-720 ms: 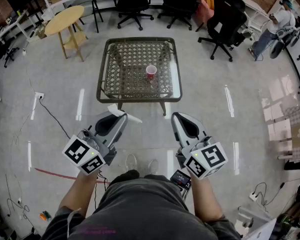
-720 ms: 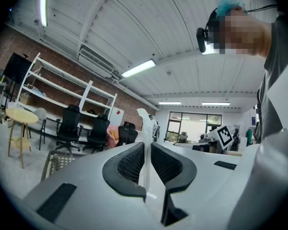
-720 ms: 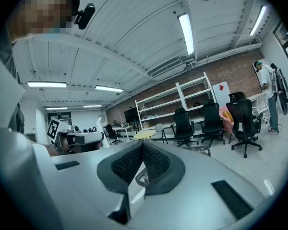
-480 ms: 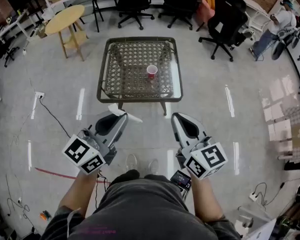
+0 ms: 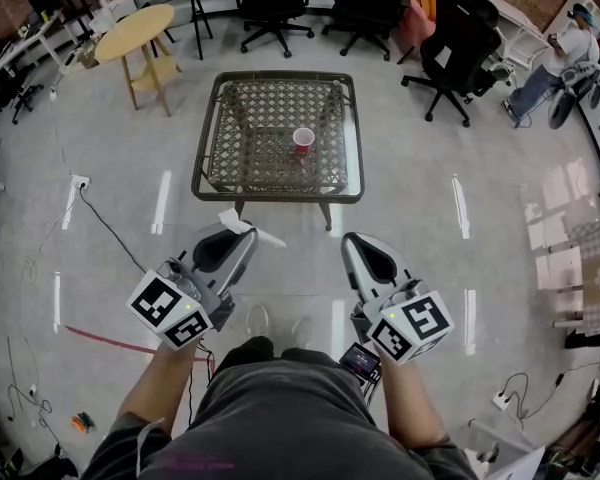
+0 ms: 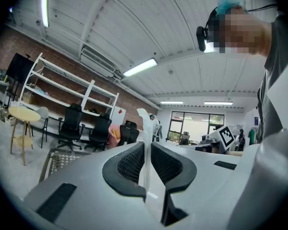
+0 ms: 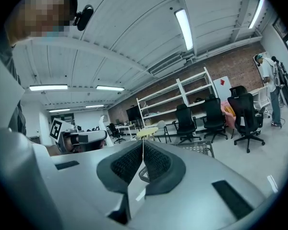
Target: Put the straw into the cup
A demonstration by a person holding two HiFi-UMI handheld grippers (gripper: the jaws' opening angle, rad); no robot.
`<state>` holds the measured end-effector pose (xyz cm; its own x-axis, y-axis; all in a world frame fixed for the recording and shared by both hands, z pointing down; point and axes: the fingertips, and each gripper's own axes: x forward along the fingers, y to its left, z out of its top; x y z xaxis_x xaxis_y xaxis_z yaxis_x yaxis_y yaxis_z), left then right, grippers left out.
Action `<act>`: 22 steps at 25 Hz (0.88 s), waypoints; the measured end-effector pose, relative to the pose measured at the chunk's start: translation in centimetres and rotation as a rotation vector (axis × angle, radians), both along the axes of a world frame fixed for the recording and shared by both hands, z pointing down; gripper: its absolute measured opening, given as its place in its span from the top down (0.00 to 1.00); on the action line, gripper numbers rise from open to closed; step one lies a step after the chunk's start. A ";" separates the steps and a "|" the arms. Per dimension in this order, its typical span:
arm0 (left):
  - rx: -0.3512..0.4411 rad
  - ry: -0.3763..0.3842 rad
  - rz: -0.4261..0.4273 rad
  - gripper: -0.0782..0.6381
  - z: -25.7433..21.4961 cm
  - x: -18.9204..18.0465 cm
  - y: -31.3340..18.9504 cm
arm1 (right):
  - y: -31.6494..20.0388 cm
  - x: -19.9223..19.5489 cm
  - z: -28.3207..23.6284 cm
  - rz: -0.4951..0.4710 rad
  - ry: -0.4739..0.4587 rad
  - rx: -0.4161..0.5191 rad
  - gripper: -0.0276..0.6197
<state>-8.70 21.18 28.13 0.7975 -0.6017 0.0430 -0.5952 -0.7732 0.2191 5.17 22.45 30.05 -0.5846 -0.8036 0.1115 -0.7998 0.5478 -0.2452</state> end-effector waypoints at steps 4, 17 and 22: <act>-0.005 0.004 -0.018 0.82 0.4 0.7 0.9 | 0.7 1.1 0.2 -0.009 -0.006 -0.003 0.93; 0.012 0.001 -0.038 0.82 0.0 2.3 0.6 | 0.5 3.4 0.4 -0.013 -0.023 0.000 0.93; 0.013 0.008 -0.038 0.82 -0.1 1.9 -0.1 | -0.1 3.1 0.2 -0.011 -0.017 -0.001 0.93</act>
<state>-6.78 21.08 28.02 0.7743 -0.6321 0.0289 -0.6225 -0.7528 0.2142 8.28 22.33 30.21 -0.5954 -0.7970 0.1016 -0.7893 0.5566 -0.2594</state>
